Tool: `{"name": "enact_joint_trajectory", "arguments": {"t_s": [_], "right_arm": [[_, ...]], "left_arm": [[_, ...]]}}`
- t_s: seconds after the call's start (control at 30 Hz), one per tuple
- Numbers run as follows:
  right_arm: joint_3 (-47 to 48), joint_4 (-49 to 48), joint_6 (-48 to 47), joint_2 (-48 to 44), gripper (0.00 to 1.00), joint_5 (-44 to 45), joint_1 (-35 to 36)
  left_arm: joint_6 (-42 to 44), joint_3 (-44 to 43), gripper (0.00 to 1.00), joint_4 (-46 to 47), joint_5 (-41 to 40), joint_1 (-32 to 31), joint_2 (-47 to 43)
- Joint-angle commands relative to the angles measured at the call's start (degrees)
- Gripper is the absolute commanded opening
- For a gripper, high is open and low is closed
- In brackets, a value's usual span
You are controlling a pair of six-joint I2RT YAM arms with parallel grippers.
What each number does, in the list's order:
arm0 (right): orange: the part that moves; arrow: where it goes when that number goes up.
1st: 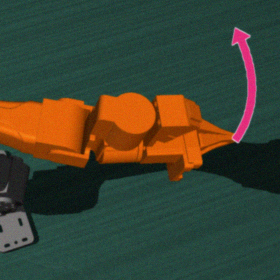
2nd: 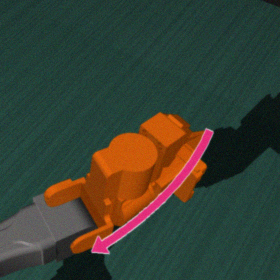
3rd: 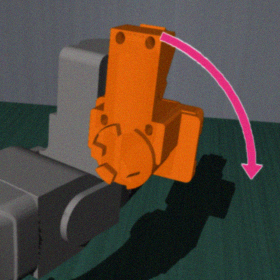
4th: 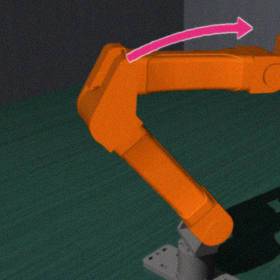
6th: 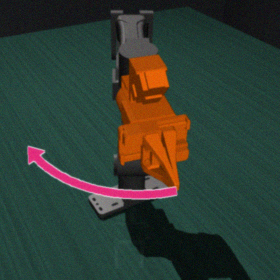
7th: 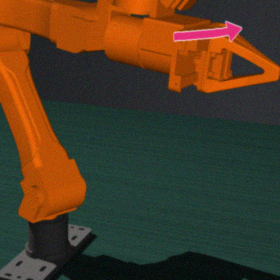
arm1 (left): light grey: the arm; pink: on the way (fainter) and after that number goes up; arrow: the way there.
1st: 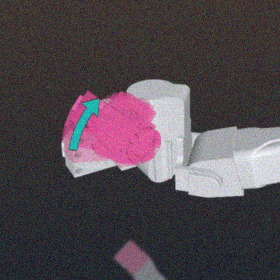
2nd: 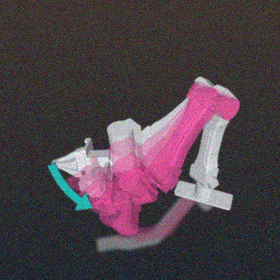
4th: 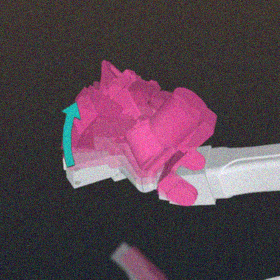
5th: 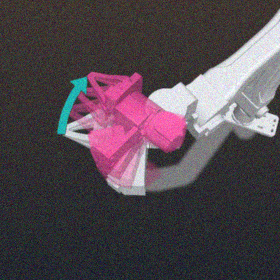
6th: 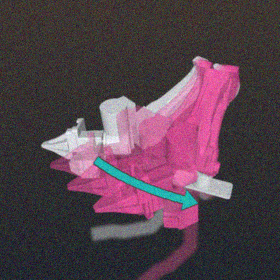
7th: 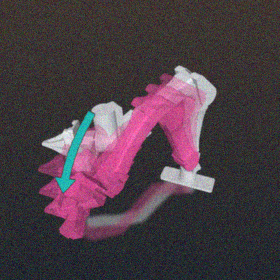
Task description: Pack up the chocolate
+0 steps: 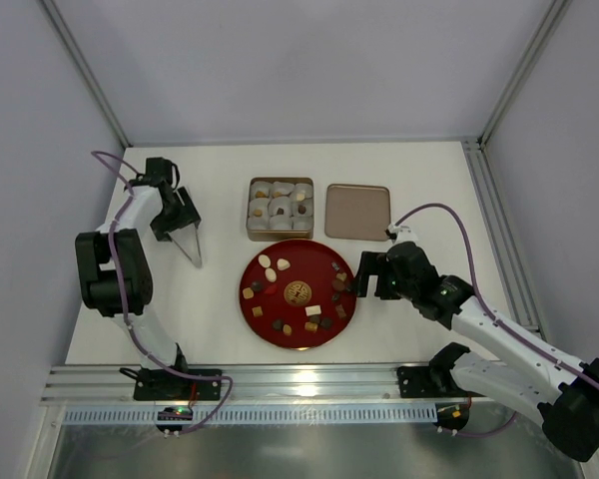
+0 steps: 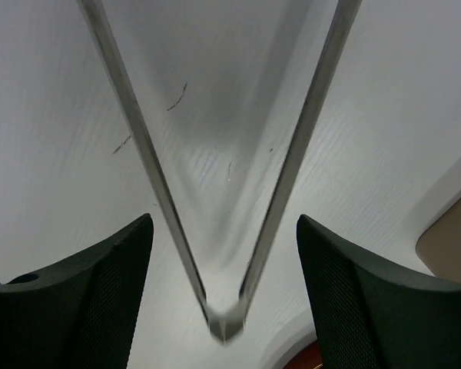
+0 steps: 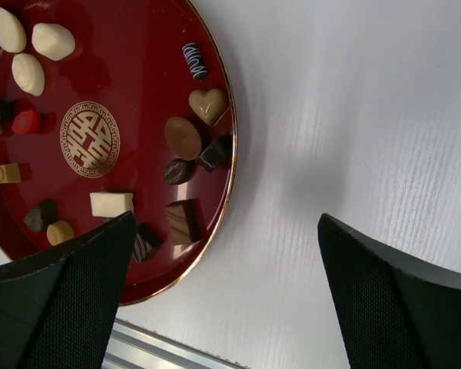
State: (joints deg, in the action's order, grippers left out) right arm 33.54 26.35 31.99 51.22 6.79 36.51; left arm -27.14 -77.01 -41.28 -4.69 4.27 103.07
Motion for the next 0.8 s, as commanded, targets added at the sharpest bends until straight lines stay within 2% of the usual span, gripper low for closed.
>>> {"name": "enact_joint_trajectory", "arguments": {"t_s": [0.0,0.37,0.6,0.77], "right_arm": [[1.88,-2.88,0.27,0.19,1.0,-0.63,-0.3],[1.18,-2.0,0.62,-0.86,1.0,-0.55,-0.39],[2.49,-0.43,1.06,-1.04,1.0,0.86,-0.48],[5.74,1.77,0.27,-0.78,1.0,2.62,-2.14]], "left_arm": [[-0.81,-1.03,0.75,2.17,0.73,0.3,0.9],[-0.9,-0.77,0.81,1.55,1.08,0.38,2.84],[-0.64,-3.05,0.83,-1.52,0.38,0.3,-0.14],[-0.64,-3.5,0.83,-3.11,0.73,0.12,-5.84]]}}
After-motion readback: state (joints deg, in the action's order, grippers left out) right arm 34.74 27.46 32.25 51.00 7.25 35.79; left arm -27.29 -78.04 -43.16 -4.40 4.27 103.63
